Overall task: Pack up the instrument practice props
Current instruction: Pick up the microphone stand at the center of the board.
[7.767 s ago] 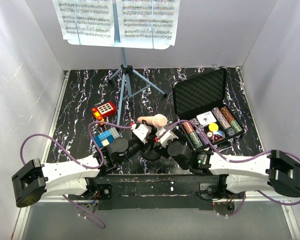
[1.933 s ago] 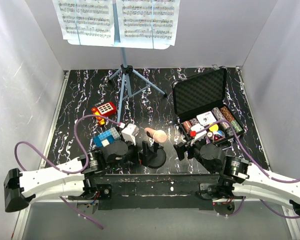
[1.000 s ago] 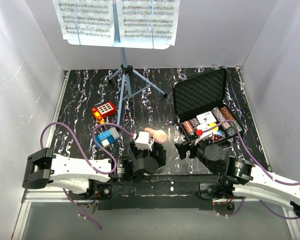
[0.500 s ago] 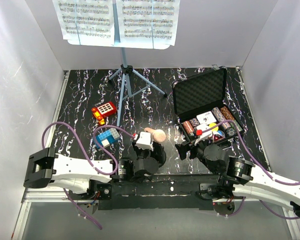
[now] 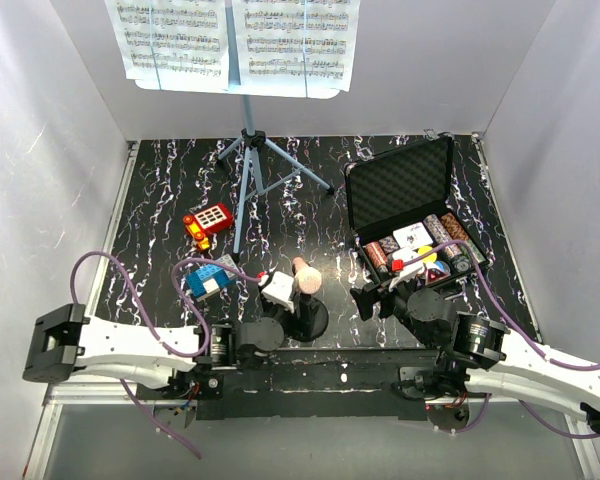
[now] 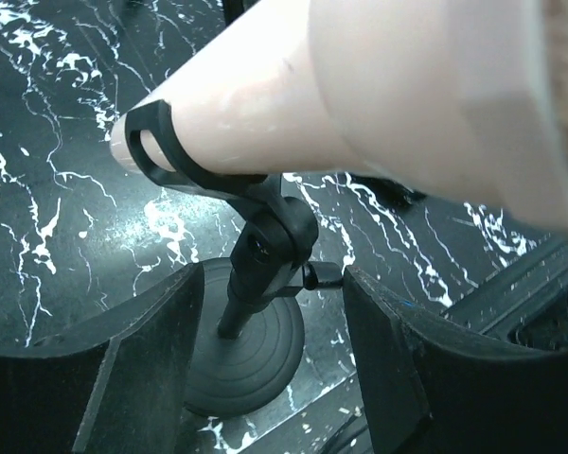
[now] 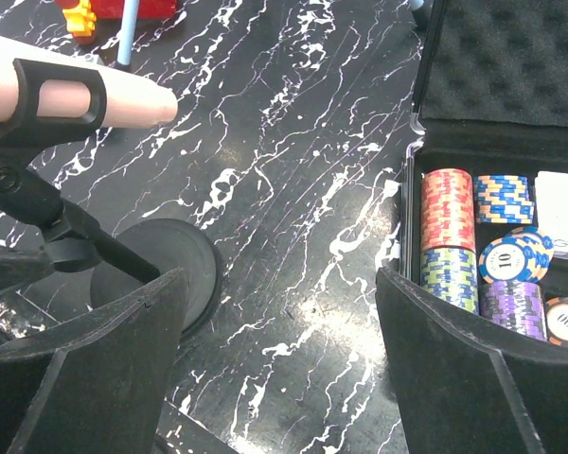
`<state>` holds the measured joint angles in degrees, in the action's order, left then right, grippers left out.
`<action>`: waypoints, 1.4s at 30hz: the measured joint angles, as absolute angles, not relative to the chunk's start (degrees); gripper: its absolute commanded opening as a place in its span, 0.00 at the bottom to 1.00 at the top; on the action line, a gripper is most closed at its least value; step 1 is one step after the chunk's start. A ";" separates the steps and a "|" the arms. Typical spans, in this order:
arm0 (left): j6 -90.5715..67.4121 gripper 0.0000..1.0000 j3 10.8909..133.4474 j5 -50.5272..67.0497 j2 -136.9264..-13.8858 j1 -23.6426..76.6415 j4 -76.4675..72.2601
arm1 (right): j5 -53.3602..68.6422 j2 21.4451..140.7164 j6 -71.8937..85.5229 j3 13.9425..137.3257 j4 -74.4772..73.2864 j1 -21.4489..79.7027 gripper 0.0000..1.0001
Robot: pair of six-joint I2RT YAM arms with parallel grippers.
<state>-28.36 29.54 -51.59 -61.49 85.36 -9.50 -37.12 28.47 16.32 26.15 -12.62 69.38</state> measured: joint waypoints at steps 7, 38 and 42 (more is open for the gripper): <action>-17.67 0.62 24.32 -43.97 -52.99 84.58 -12.21 | -36.29 28.80 16.25 26.15 -12.71 69.38 0.87; -15.22 0.25 24.95 -43.53 -60.05 80.20 -22.17 | -31.59 31.22 11.97 29.89 -9.91 69.38 0.88; -10.59 0.00 23.44 -43.75 -60.20 80.27 -26.85 | -32.01 30.13 12.29 29.89 -10.61 69.38 0.87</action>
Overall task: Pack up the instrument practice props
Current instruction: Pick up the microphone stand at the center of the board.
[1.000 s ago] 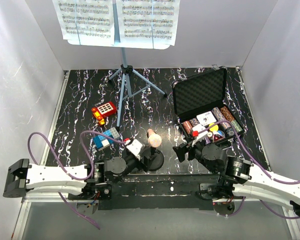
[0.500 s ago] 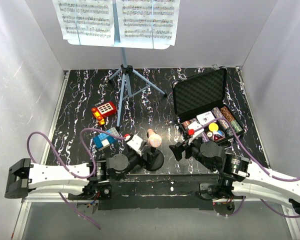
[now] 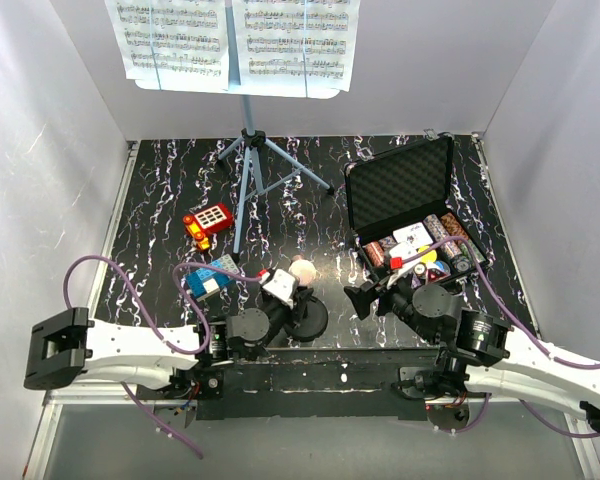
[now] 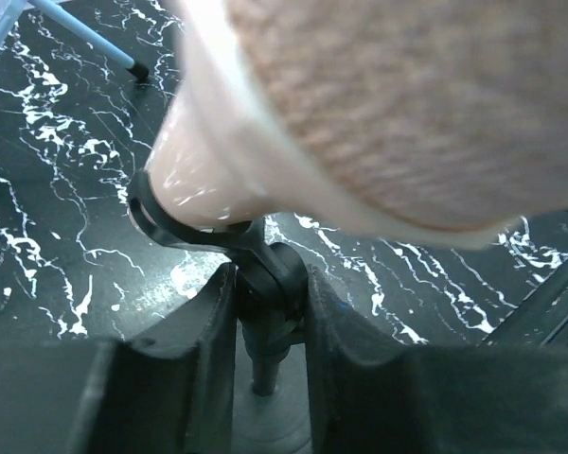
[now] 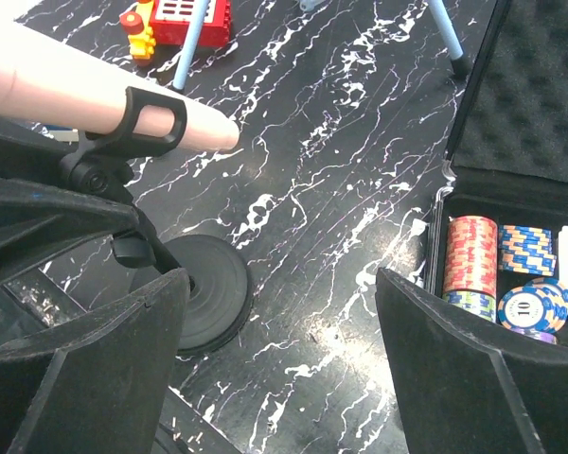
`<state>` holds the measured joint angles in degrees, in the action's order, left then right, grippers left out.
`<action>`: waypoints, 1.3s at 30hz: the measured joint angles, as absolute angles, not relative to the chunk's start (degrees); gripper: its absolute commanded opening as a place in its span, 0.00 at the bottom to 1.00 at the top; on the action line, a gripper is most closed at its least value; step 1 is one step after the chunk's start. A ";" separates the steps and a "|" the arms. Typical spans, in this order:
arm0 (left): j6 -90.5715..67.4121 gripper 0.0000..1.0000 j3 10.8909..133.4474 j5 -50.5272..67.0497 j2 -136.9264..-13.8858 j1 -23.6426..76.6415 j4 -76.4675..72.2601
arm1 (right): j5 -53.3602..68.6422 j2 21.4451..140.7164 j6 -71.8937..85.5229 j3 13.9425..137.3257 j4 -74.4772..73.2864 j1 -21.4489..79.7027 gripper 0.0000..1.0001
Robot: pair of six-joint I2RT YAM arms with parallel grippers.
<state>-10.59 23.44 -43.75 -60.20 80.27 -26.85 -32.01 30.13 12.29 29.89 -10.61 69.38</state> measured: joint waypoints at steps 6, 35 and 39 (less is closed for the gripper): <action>-4.21 0.00 20.10 -41.21 -57.32 79.83 -29.76 | -32.25 29.58 13.04 29.89 -11.22 69.38 0.87; -5.37 0.00 19.22 30.06 -62.39 41.04 -39.72 | -28.86 33.63 -4.60 27.09 7.73 69.38 0.84; -5.58 0.00 19.22 33.12 -62.83 41.04 -40.29 | -27.81 39.86 -13.85 26.35 19.42 69.41 0.83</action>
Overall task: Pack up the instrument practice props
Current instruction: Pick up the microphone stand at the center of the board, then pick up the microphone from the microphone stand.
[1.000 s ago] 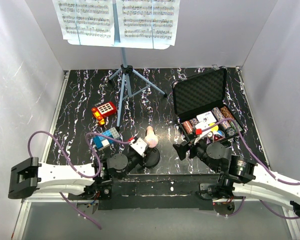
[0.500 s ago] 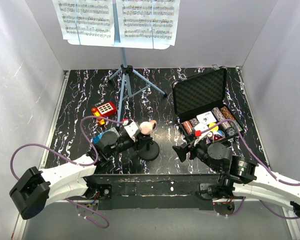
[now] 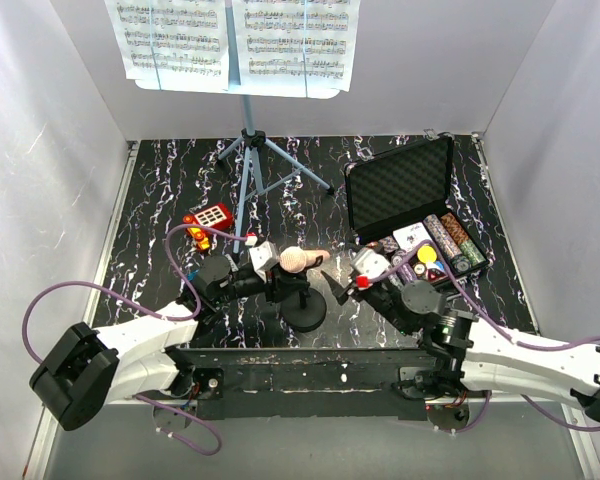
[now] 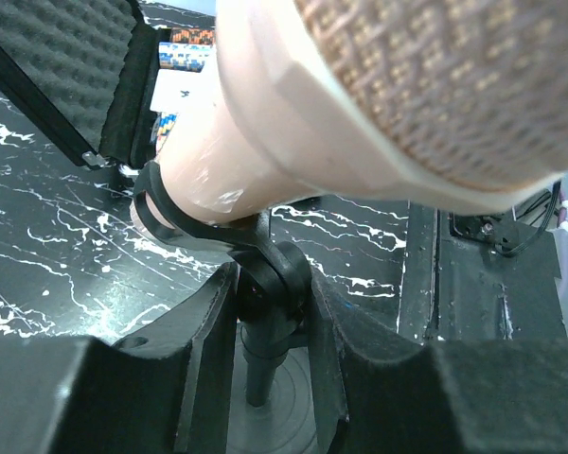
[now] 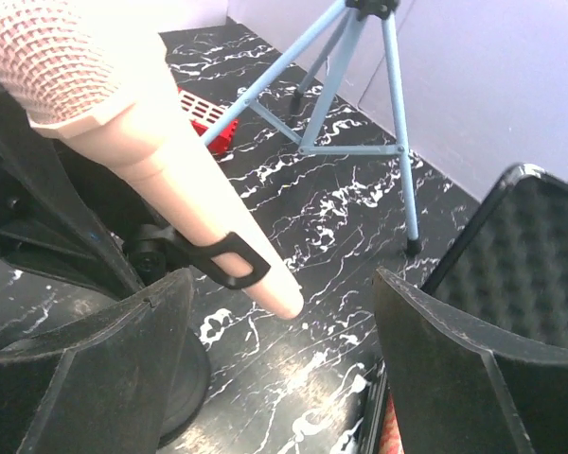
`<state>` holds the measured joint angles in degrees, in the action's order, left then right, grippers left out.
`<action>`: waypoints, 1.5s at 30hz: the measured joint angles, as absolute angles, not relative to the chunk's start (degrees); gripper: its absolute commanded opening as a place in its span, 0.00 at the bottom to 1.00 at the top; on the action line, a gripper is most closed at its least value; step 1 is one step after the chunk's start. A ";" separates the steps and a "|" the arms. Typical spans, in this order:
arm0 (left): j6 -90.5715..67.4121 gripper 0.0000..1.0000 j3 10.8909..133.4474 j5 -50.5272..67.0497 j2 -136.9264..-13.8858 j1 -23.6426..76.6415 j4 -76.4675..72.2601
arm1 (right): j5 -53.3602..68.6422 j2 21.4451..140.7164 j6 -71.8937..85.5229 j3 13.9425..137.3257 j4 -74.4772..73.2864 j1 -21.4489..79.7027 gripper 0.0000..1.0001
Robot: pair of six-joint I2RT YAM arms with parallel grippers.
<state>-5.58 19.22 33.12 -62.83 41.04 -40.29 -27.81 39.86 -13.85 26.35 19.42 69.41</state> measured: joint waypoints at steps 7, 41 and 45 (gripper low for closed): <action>-4.27 0.00 19.62 34.59 -62.78 41.04 -38.94 | -23.73 47.31 -22.83 26.35 27.18 69.71 0.83; 0.25 0.00 24.18 36.77 -63.16 41.39 -29.65 | -21.43 63.33 -28.75 31.03 41.01 69.76 0.01; 1.02 0.00 25.08 35.88 -63.33 41.50 -28.27 | -24.45 62.02 -28.01 32.62 36.51 69.97 0.01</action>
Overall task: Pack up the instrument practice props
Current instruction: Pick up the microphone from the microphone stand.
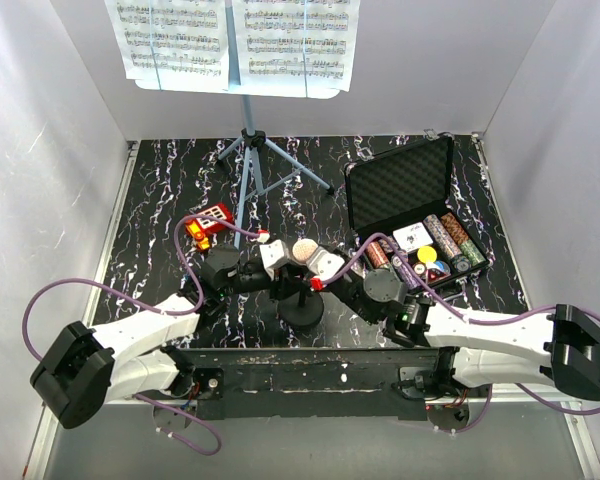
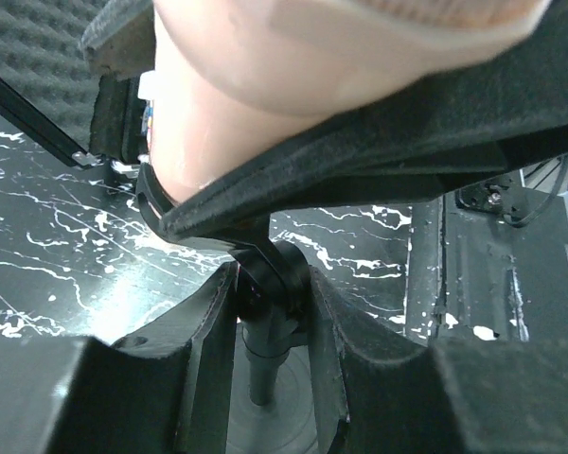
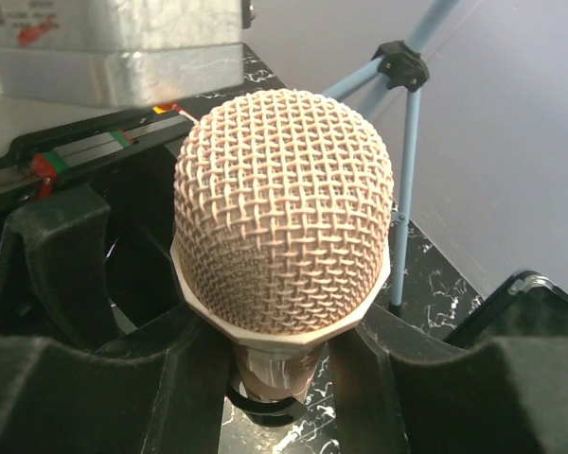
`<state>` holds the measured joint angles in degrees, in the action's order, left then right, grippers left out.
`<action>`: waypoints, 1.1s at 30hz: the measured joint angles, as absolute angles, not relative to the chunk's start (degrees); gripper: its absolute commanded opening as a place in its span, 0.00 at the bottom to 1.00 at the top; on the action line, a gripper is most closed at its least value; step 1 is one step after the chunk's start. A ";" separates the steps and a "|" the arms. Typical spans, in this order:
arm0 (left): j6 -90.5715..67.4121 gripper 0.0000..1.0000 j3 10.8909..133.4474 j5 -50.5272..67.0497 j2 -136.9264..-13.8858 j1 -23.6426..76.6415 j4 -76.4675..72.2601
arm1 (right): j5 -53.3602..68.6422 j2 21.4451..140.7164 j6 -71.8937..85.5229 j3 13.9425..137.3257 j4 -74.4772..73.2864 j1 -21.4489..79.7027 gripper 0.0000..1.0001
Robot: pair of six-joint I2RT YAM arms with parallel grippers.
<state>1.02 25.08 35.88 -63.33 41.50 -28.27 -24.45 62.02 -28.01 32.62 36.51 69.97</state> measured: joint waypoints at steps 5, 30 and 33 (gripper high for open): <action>3.29 0.00 25.96 34.06 -63.33 41.85 -27.14 | -28.10 61.60 -28.34 34.48 35.07 70.32 0.01; 5.87 0.00 25.93 10.41 -56.90 43.24 -17.65 | -39.18 51.62 -6.94 57.23 -2.87 60.55 0.01; 5.93 0.00 26.04 5.37 -56.66 43.24 -17.10 | -37.36 51.11 -1.87 57.23 -9.58 60.38 0.01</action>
<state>5.93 26.04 5.37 -56.66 43.24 -17.10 -37.36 51.11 -1.87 57.23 -9.58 60.38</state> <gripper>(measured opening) 0.285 0.471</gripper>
